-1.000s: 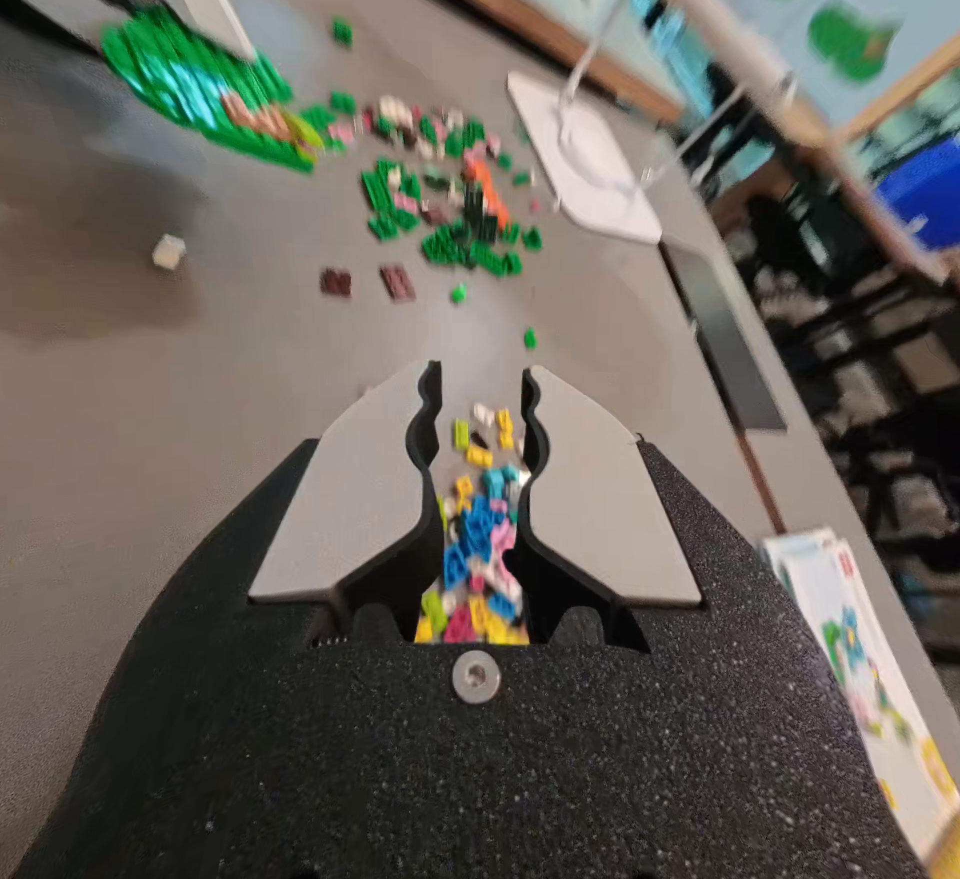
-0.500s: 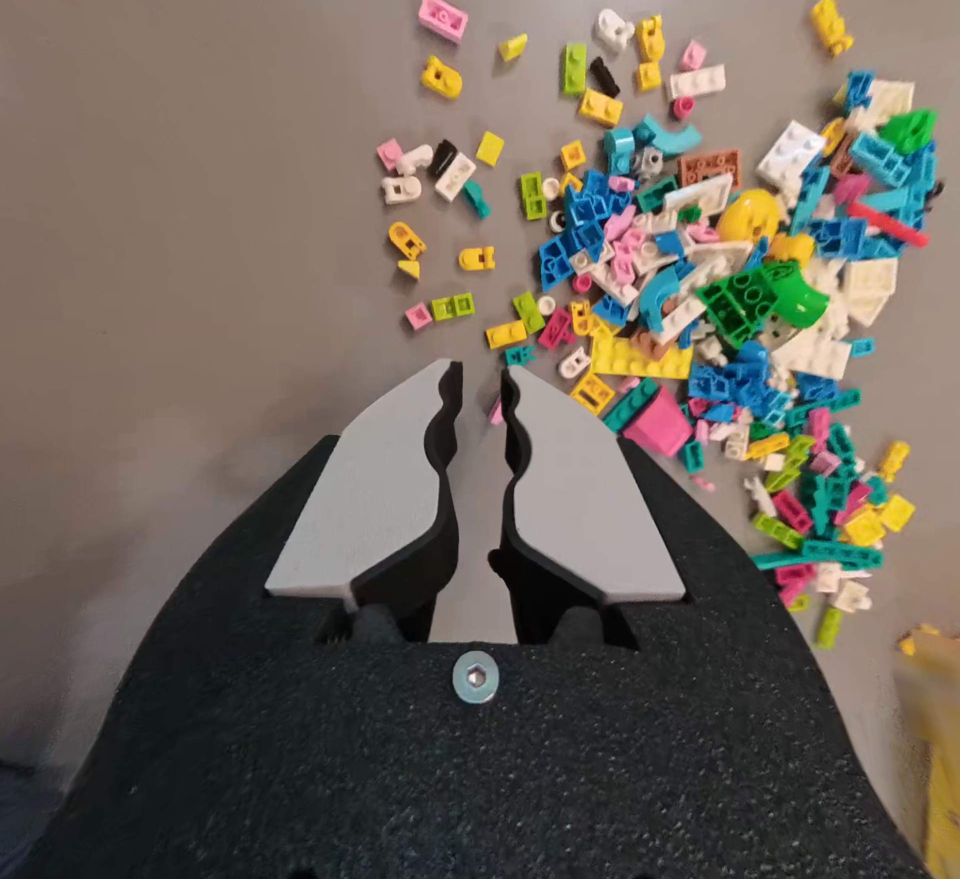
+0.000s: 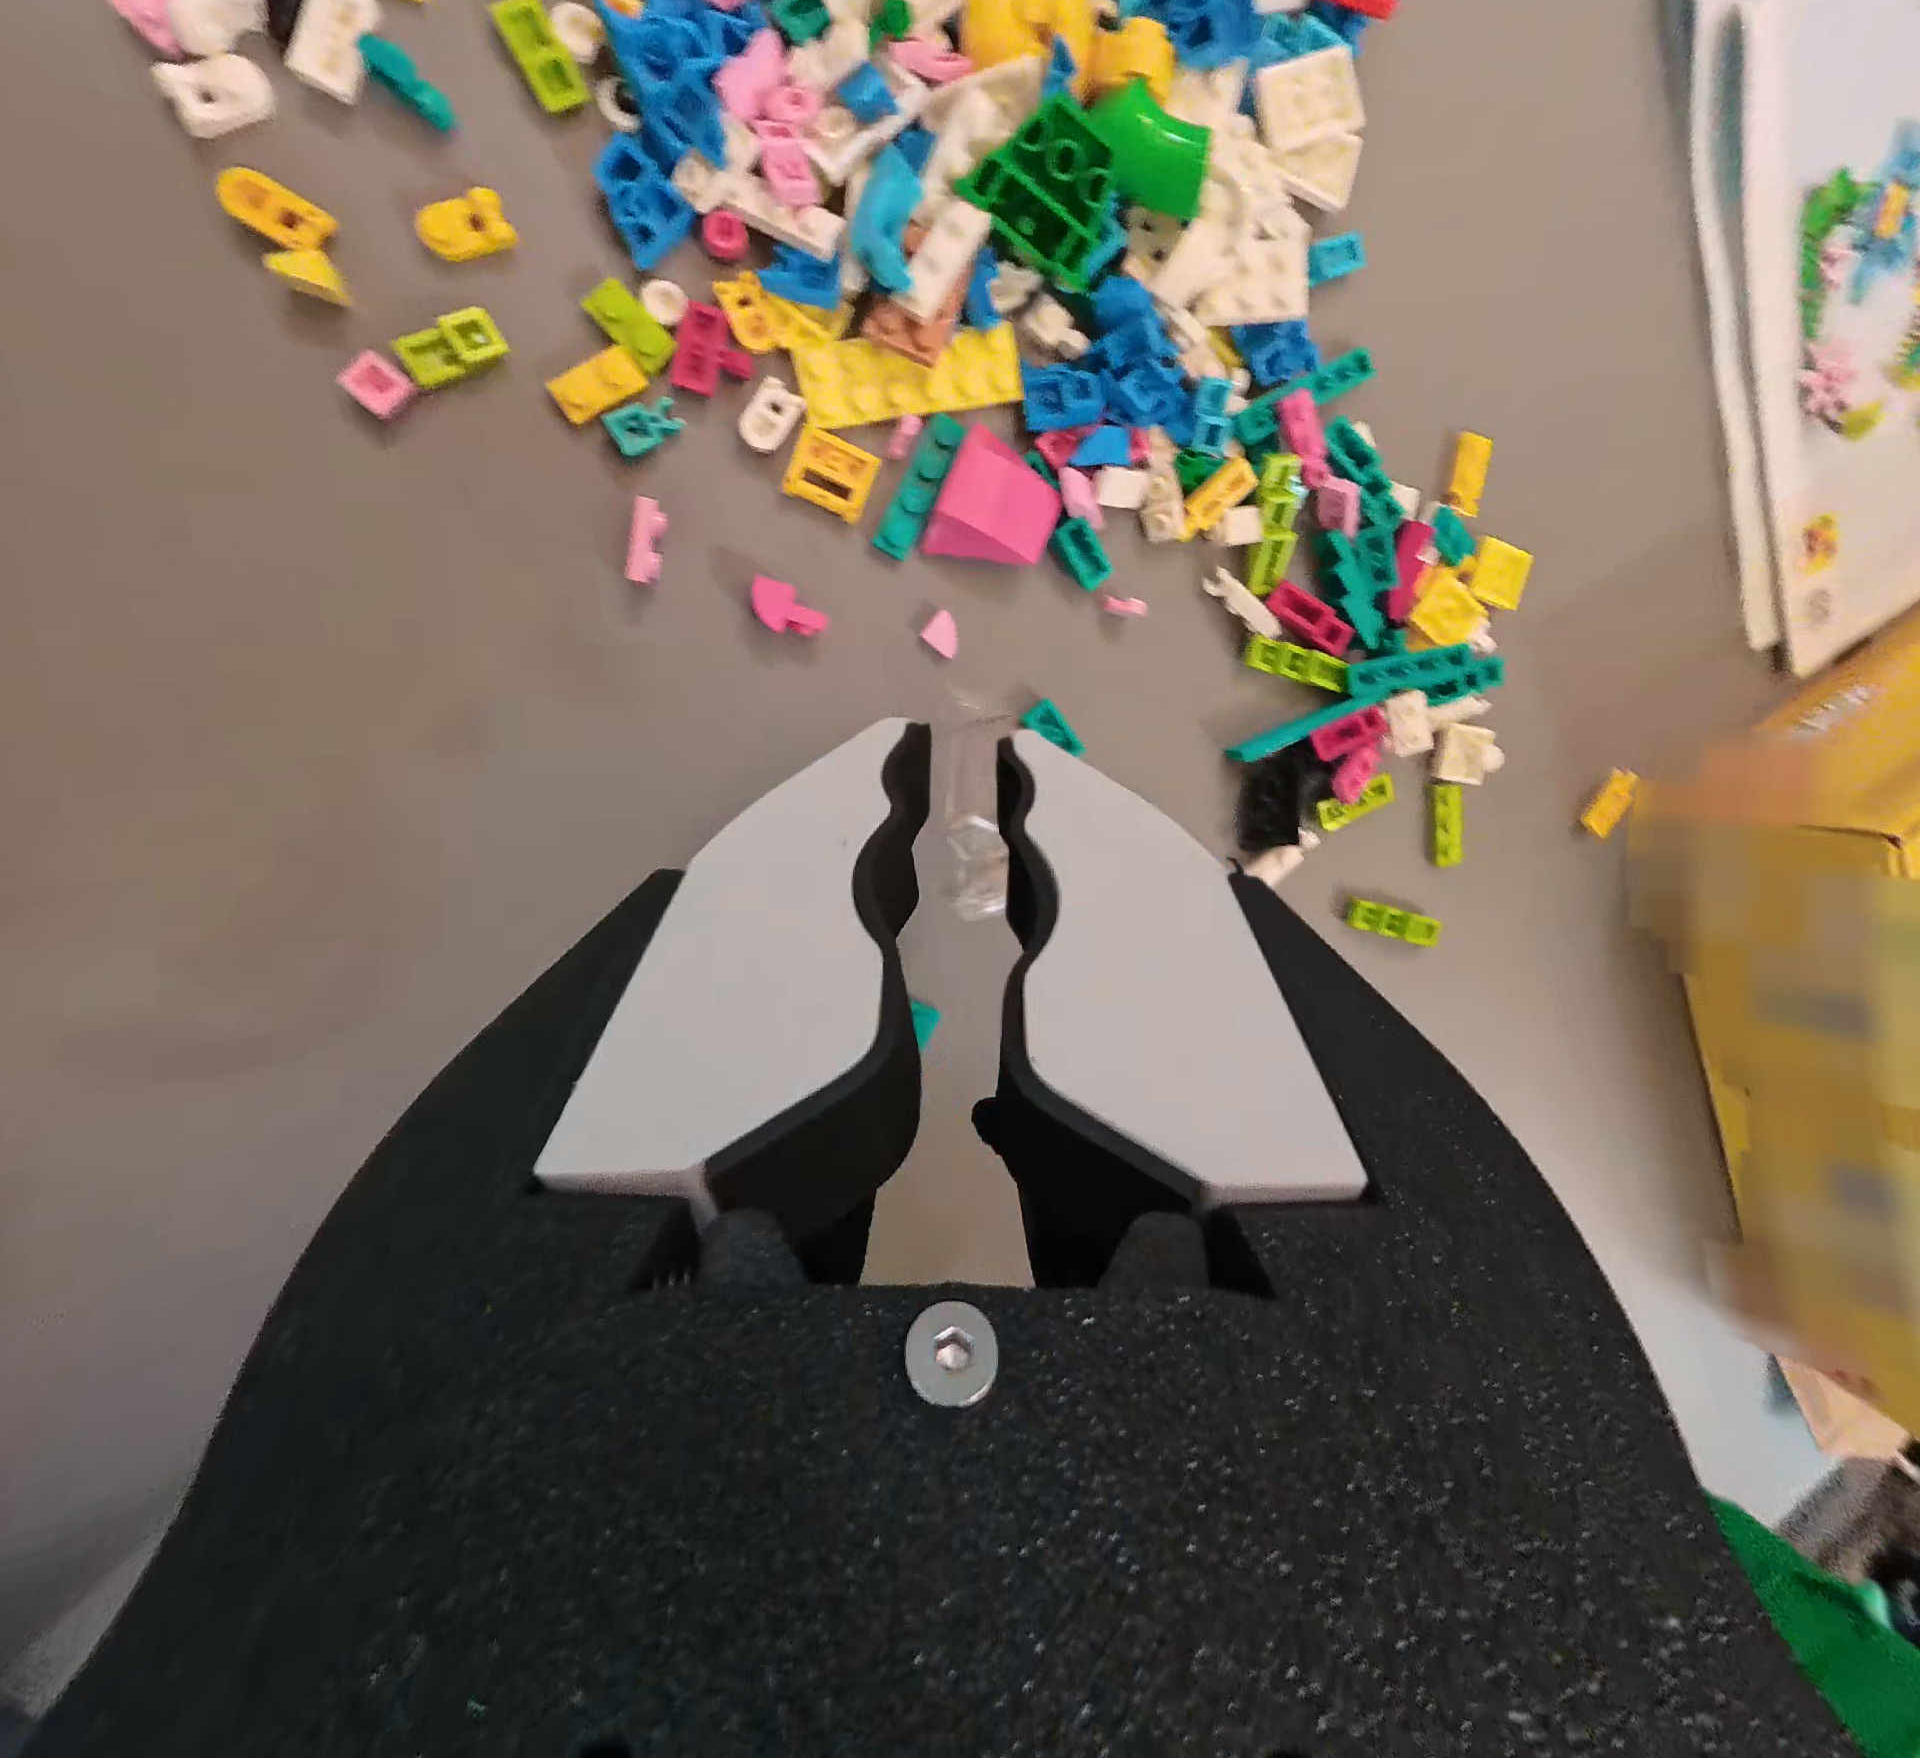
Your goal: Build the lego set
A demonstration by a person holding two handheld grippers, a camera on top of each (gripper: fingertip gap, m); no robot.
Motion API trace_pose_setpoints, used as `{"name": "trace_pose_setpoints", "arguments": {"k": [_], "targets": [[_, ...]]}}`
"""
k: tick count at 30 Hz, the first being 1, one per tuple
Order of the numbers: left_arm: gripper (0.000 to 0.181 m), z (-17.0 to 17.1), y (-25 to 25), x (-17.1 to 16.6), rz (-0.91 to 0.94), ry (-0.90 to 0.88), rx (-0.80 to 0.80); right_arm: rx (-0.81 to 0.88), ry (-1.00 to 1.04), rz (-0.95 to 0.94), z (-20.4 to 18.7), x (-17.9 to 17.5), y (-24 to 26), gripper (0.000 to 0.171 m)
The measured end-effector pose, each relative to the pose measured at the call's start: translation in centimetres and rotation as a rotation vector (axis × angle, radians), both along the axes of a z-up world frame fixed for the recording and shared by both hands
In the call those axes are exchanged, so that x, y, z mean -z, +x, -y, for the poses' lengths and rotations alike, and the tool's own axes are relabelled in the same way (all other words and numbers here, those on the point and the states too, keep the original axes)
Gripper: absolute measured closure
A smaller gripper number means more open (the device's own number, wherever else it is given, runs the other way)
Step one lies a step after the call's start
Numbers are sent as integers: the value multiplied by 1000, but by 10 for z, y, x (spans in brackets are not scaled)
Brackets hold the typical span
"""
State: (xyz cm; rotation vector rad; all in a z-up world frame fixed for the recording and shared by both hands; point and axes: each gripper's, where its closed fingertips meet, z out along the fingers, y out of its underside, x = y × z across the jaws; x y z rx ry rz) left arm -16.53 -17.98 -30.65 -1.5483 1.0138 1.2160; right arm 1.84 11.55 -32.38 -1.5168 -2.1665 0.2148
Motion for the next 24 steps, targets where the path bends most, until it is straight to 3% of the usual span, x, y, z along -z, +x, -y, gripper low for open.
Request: {"name": "trace_pose_setpoints", "arguments": {"k": [10, 24], "targets": [[173, 0, -4, 1, 16, -3, -16, 238, 100, -112, -64, -1, 6, 161], [173, 1, -6, 1, 18, -6, -23, 240, 85, -148, -74, 9, 7, 171]]}}
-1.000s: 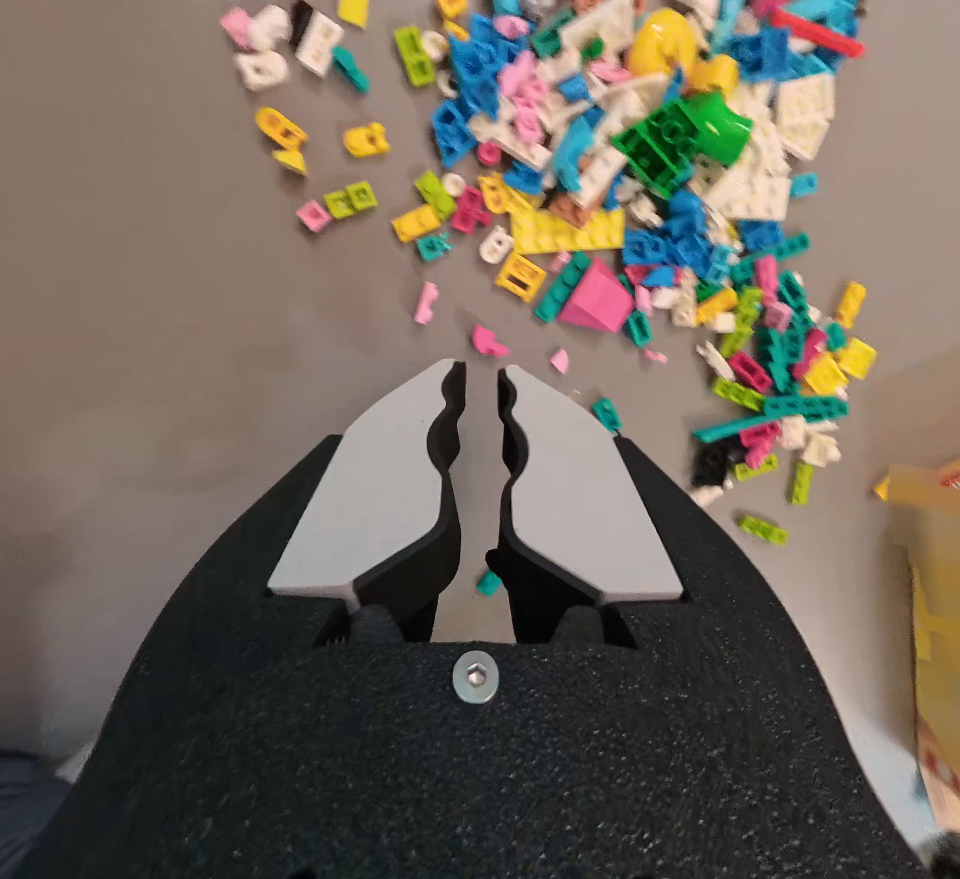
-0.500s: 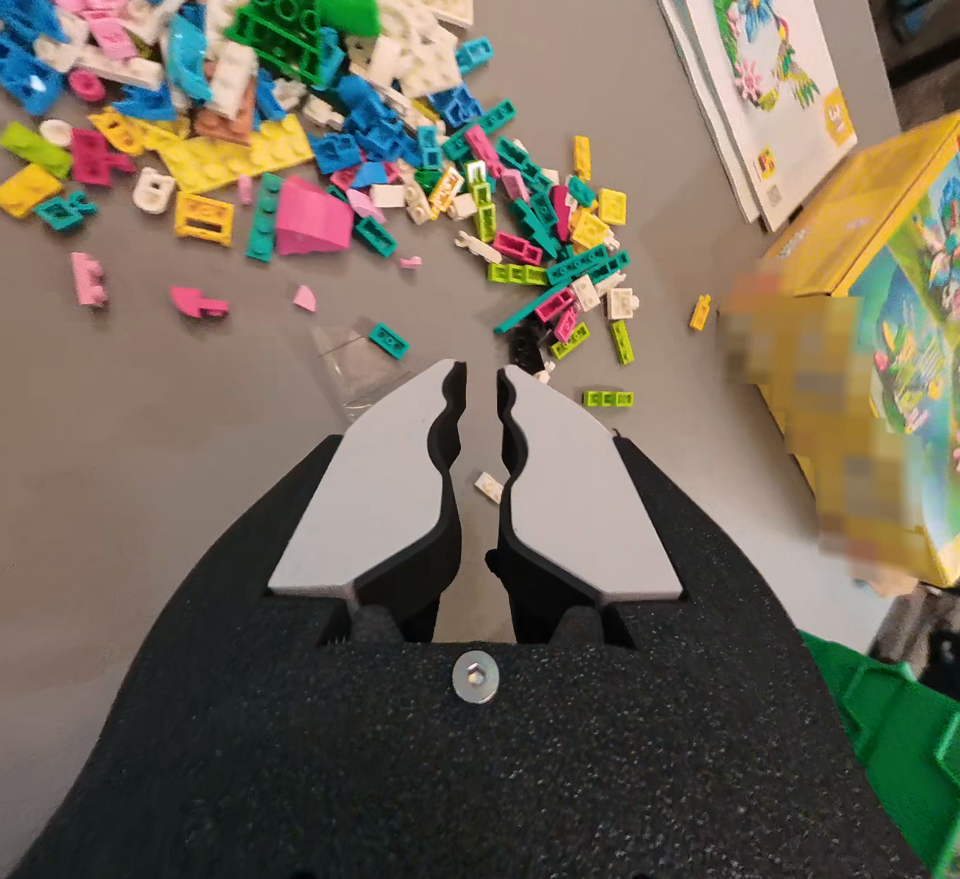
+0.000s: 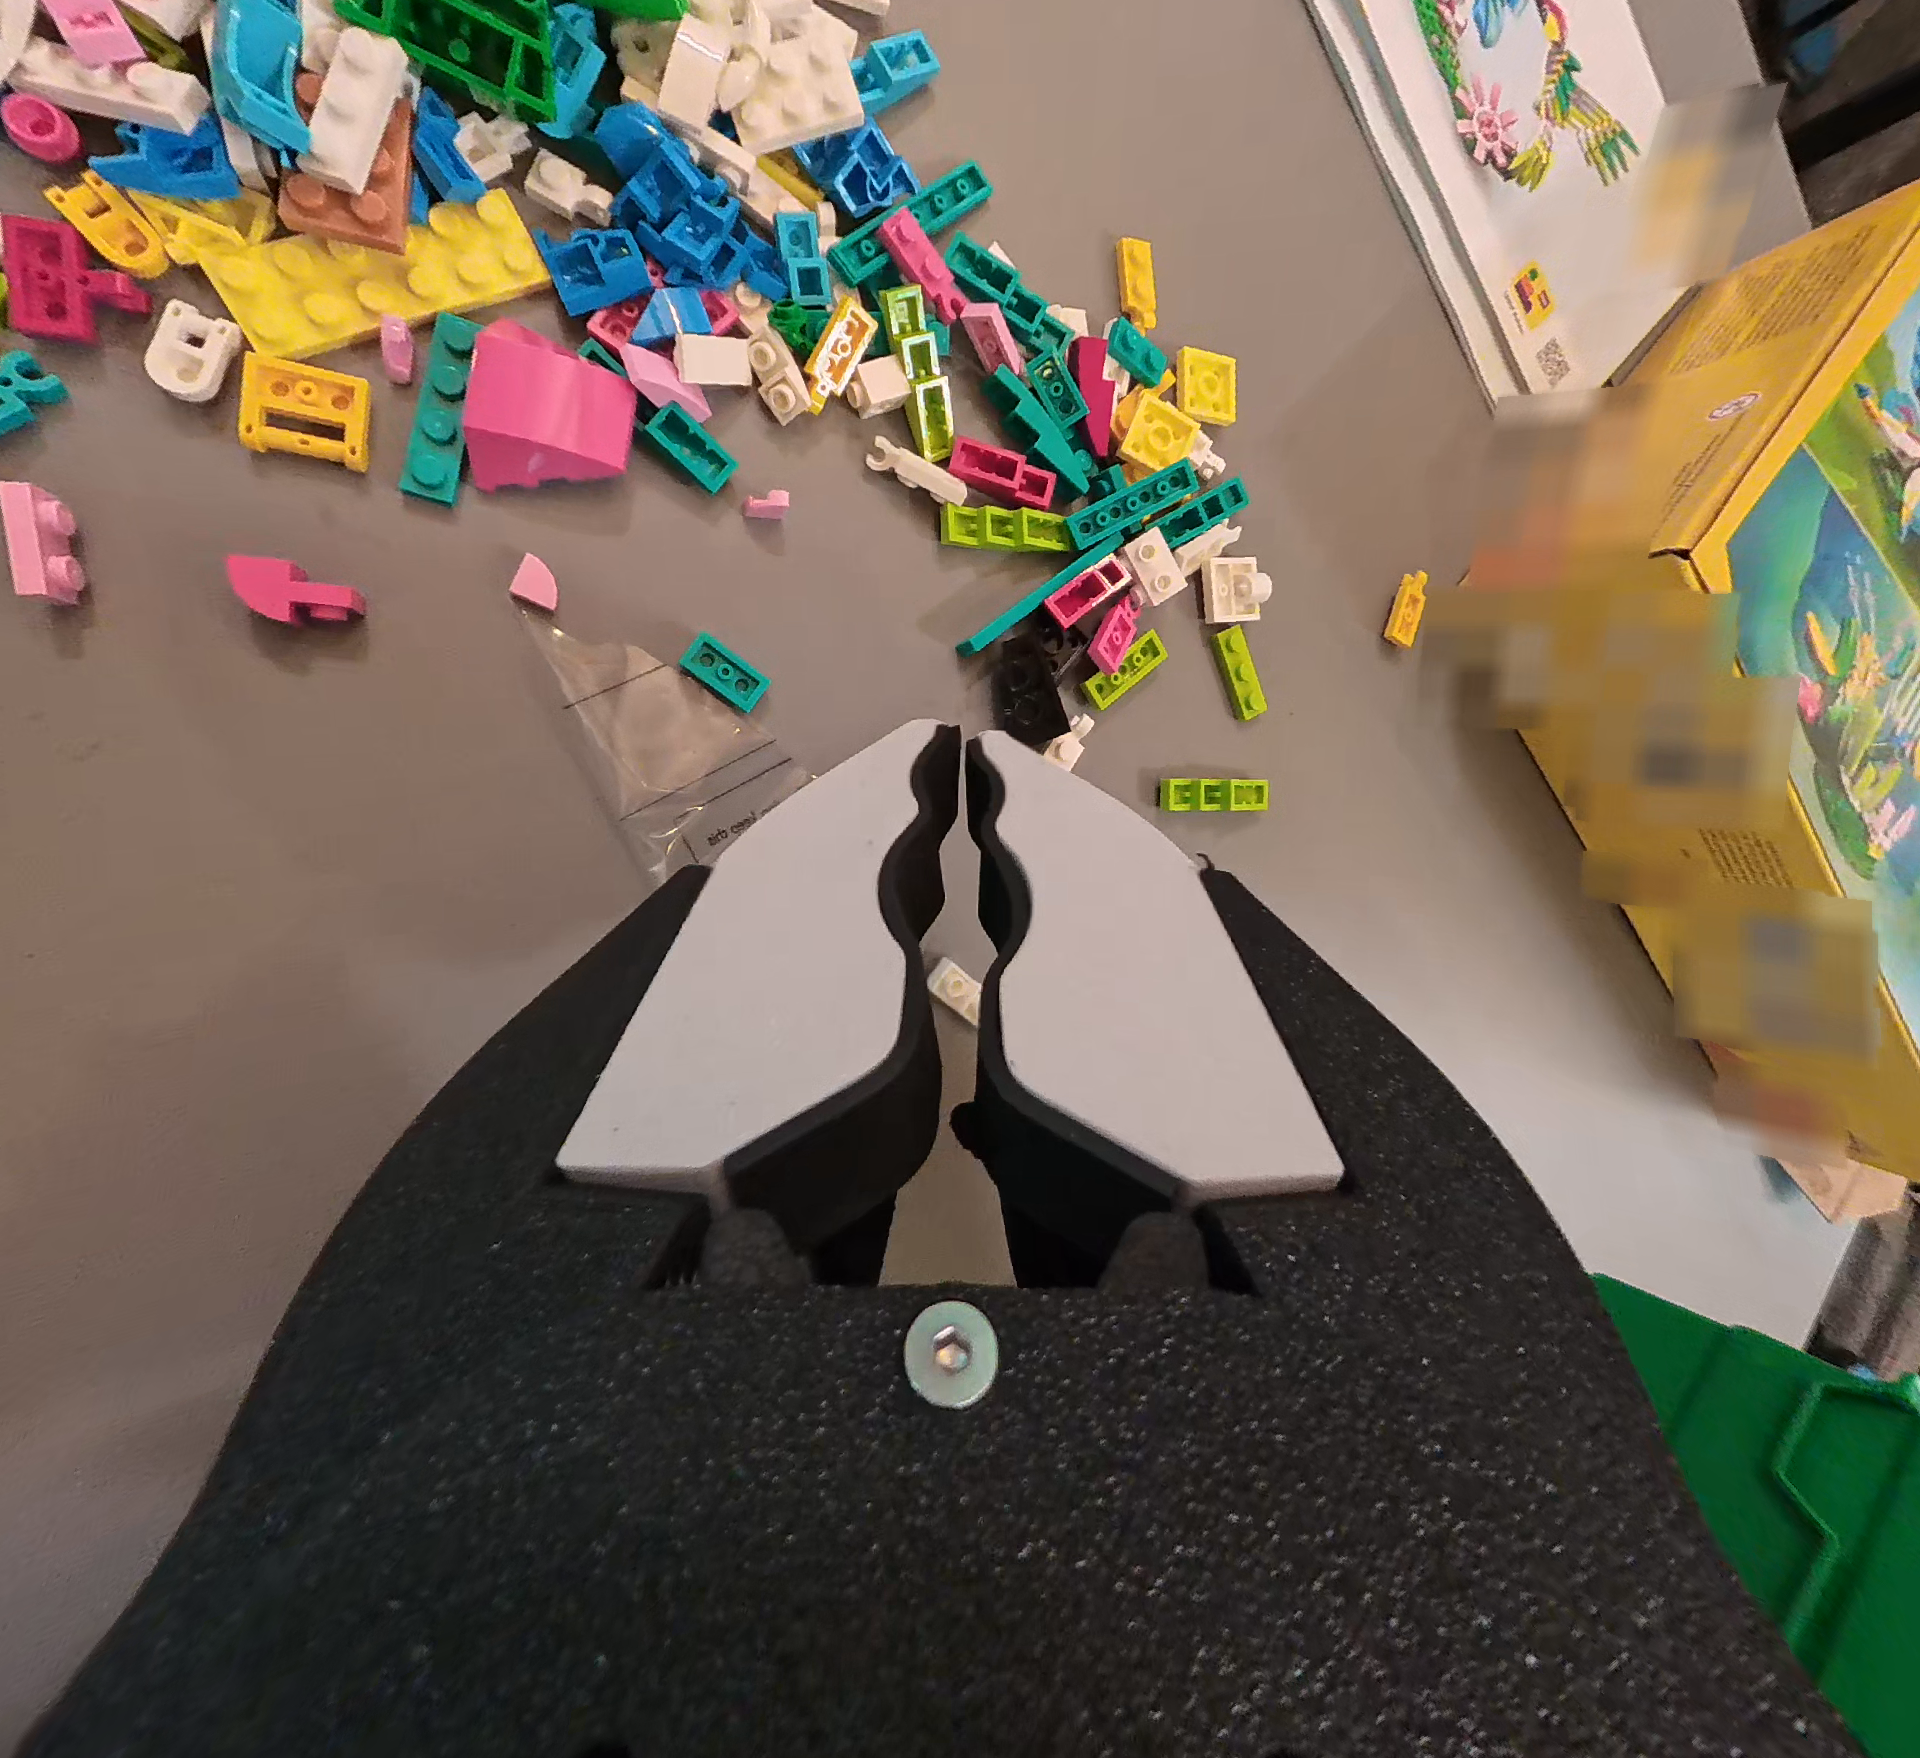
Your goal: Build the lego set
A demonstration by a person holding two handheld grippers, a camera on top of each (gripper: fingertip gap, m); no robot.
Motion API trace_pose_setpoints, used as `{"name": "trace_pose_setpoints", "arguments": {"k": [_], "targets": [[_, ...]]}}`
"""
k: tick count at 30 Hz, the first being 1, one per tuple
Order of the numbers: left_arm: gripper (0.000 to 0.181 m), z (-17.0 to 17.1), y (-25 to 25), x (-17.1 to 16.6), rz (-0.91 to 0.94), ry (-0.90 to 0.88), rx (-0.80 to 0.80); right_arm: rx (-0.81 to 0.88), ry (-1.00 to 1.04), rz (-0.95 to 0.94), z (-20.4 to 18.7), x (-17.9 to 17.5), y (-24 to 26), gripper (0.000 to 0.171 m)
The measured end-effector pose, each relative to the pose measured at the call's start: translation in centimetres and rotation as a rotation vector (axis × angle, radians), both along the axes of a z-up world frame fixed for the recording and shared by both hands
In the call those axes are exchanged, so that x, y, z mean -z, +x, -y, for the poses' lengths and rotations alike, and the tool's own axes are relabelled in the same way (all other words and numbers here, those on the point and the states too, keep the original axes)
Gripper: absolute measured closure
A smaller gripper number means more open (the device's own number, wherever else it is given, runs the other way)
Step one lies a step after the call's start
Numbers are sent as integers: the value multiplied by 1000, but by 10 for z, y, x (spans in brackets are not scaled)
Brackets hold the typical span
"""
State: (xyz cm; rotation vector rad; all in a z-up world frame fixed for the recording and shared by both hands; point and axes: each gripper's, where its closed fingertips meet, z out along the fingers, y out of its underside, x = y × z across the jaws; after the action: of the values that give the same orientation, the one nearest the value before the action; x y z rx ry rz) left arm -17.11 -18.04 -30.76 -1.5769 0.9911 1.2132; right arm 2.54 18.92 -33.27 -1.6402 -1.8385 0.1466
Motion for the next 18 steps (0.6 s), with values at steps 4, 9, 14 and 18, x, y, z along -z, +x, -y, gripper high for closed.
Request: {"name": "trace_pose_setpoints", "arguments": {"k": [4, 9, 14, 18], "targets": [[174, 2, 3, -8, -37, 50, 12, 4, 17, -12, -2, -2, 0, 171], [173, 4, 3, -14, -50, 81, 9, 42, 93, -47, -14, -10, 2, 167], [174, 3, 2, -11, -45, 63, 1, 108, 119, -127, -25, -25, 5, 167], [174, 2, 2, -8, -46, 45, 0, 49, 33, -180, -13, -28, 0, 165]]}}
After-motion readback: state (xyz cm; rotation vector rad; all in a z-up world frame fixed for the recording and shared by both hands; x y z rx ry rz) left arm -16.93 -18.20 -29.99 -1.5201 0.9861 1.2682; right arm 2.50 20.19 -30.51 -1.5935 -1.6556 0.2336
